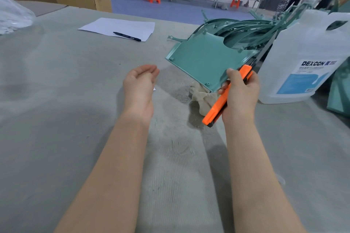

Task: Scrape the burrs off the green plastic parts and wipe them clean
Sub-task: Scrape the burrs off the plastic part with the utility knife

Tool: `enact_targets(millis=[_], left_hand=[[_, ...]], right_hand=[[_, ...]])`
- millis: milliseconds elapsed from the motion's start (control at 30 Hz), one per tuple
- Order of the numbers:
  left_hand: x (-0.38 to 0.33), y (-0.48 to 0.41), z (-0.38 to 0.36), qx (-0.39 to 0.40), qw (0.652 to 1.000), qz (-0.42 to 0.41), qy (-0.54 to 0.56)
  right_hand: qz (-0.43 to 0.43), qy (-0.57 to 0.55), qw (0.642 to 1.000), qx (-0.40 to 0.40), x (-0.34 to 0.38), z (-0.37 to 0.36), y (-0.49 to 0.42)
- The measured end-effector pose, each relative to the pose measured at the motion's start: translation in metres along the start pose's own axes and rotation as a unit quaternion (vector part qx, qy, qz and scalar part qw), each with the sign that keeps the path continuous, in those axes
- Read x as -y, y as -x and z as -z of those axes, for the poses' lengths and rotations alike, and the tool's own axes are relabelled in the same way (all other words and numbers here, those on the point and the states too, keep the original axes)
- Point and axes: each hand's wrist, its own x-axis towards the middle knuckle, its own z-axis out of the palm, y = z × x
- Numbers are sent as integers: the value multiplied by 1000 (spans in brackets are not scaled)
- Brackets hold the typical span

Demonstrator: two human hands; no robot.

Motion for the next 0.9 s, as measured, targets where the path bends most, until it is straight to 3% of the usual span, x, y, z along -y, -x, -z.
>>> enact_targets(millis=[267, 367, 467, 533, 633, 767, 833, 900], left_hand=[[6, 0, -3, -3, 993, 5, -114], [8, 4, -6, 81, 979, 50, -182], [13, 12, -16, 191, 972, 110, -86], [17, 16, -23, 209, 968, 137, 20], [20, 15, -23, 147, 959, 175, 168], [18, 4, -16, 26, 947, 205, 248], [17, -1, -10, -4, 946, 201, 253], [14, -7, -3, -23, 952, 186, 241]], right_hand=[[-16, -17, 1000, 8, 3, -3, 3], [-38, -44, 998, 15, 3, -6, 6], [-35, -35, 998, 36, 0, -12, 13], [-15, 8, 998, 63, -4, -18, 18], [18, 107, 986, 125, -9, -23, 24], [45, 194, 956, 216, -11, -25, 30], [37, 188, 956, 222, -9, -25, 31], [20, 182, 968, 174, -6, -22, 27]])
